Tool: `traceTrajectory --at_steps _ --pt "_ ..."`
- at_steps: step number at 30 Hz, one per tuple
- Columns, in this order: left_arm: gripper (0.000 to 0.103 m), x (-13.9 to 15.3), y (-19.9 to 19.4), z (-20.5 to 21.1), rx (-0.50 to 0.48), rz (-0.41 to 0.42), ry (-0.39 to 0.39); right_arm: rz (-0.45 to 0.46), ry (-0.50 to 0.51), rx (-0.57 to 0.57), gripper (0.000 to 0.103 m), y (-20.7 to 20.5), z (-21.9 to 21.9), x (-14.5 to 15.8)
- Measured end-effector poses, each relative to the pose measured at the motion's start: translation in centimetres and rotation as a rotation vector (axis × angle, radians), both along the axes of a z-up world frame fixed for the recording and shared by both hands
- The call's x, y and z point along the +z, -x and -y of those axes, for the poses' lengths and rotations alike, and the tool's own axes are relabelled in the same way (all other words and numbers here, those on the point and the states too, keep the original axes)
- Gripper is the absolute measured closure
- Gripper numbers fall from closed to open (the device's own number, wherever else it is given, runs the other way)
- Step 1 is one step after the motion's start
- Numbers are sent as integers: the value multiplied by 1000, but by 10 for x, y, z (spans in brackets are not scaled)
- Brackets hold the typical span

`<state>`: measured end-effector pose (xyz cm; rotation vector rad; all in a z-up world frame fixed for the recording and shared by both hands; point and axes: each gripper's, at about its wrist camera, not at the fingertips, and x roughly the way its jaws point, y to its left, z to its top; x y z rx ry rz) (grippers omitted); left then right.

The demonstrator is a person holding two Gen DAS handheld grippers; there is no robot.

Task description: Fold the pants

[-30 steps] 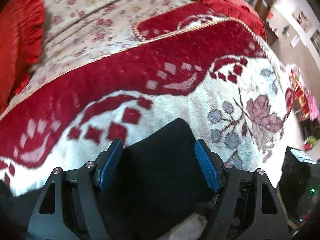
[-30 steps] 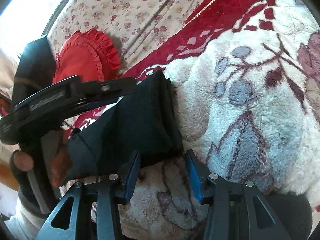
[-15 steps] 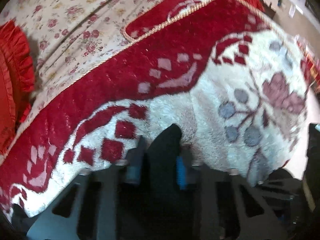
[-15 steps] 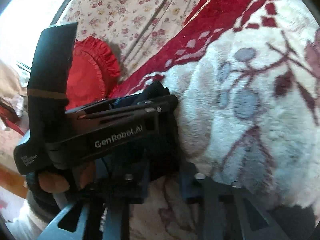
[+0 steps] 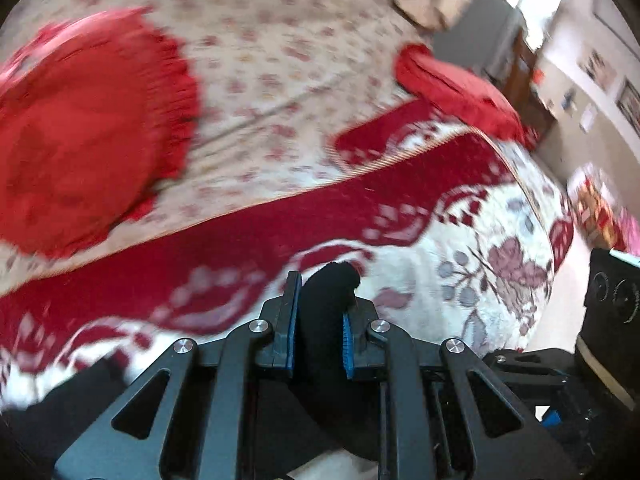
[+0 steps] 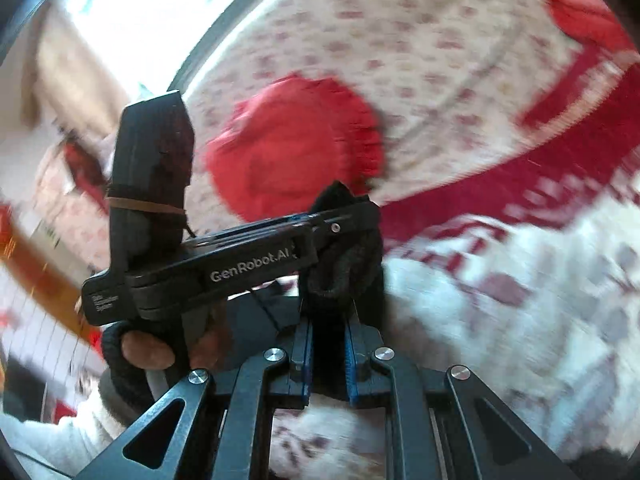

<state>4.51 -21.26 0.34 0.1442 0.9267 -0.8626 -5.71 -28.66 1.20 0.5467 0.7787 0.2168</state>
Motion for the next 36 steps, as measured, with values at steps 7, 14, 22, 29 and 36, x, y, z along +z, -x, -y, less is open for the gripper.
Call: traceTrajectory --at_steps 7,14,22,29,36 --pt "84 -39 -29 -117 235 -100 -36 -94 -21 229 91 -58 -91 -49" --pt "84 -40 -21 -172 363 -99 -19 -204 -90 339 67 -79 -129 -87" --pt "80 -39 11 -147 334 -88 -5 -128 176 154 67 -52 -72 -39" --pt "80 -70 3 -130 378 -106 -91 -176 285 130 72 -83 -66 -61" --pt "78 -79 -3 -127 388 -92 -95 -234 331 140 72 -103 -62 -86"
